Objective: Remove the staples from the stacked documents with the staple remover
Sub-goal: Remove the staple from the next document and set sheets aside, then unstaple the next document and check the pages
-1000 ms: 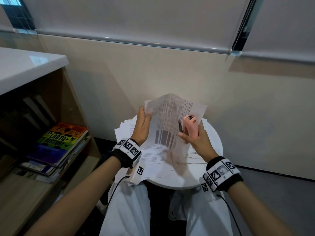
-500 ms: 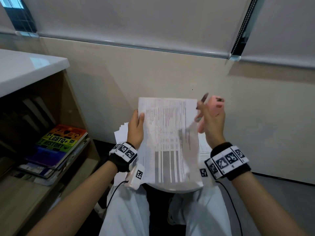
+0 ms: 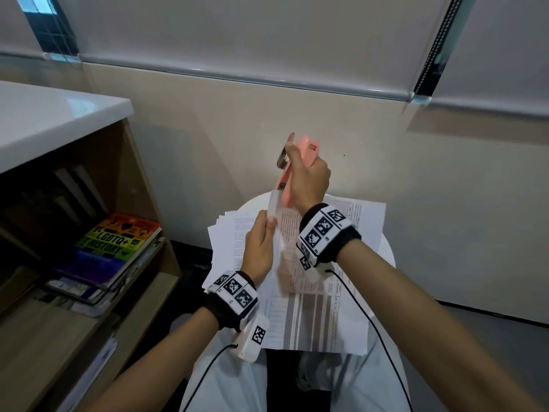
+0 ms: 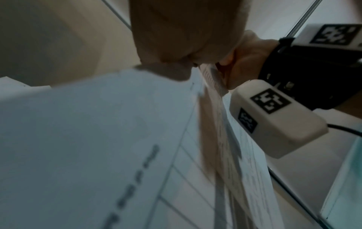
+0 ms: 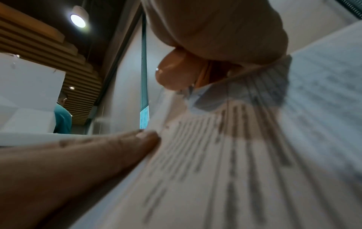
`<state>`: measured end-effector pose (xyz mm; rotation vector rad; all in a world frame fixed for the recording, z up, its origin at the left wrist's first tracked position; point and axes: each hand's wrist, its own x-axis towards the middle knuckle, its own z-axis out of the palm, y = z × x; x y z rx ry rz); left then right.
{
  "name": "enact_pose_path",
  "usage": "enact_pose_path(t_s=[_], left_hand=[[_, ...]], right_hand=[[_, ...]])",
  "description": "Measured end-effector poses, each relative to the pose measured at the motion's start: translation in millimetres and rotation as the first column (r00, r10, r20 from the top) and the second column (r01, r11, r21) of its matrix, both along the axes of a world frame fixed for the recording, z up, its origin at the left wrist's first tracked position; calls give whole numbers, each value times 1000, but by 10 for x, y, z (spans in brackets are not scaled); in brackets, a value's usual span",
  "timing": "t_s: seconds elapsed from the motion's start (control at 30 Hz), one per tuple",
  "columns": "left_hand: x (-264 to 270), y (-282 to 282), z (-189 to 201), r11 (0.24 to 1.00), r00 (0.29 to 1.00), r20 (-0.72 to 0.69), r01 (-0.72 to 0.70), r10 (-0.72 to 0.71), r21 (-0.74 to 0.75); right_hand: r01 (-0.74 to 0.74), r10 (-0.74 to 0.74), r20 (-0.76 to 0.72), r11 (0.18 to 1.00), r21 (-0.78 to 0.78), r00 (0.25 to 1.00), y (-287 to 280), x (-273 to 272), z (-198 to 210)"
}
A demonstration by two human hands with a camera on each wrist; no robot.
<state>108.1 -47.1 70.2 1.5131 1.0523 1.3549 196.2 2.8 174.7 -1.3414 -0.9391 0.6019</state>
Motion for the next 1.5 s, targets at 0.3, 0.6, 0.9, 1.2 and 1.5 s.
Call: enact_pose_path(t_s=[0.3, 0.6, 0.9, 1.2, 1.5], left_hand=[[32, -11, 39, 1000, 999, -29, 22, -21, 16], [-78, 107, -22, 999, 999, -24, 25, -26, -39], [-127, 214, 87, 988, 988, 53, 147, -145, -46], [-93, 495, -248, 984, 984, -157, -103, 80, -145], [-664, 713, -861, 809, 645, -761, -481, 66, -338]], right_hand=[[40, -42, 33, 997, 59, 999, 68, -66, -62], [16, -14, -45, 999, 38, 999, 56, 372, -4], [-466, 451, -379, 883, 55, 808, -789, 1386, -720], [-451, 377, -249, 718, -530, 892, -1027, 1711, -1272], [-42, 7, -54, 748, -662, 998, -411, 2314, -1180]])
